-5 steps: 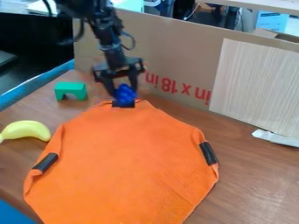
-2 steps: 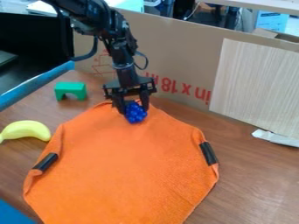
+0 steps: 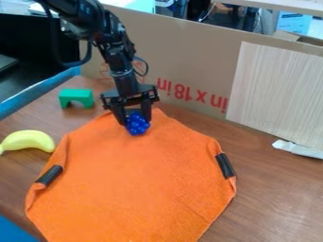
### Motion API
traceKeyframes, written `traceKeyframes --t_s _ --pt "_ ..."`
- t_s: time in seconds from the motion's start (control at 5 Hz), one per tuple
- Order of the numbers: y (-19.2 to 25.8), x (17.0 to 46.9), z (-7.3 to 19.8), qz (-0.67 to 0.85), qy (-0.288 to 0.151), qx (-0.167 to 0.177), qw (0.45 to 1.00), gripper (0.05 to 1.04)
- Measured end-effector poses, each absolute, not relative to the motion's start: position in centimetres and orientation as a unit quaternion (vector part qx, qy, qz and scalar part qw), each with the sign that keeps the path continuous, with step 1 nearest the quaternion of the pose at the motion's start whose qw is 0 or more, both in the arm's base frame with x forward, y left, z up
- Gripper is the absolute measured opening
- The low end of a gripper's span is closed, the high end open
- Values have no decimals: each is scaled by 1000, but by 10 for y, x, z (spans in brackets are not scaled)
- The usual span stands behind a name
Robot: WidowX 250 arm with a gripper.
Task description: Move the violet object from the left side of the table to the top left side of the orange cloth
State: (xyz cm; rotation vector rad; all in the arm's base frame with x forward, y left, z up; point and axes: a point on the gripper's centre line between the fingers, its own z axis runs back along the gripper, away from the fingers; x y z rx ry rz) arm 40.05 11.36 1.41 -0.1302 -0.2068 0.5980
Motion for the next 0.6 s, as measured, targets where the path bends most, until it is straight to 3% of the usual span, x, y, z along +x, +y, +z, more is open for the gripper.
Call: traceKeyframes --t_s 0.2,0.6 --pt "112 399 13 282 -96 -49 953 995" --pt "108 393 77 252 -128 -80 956 1000"
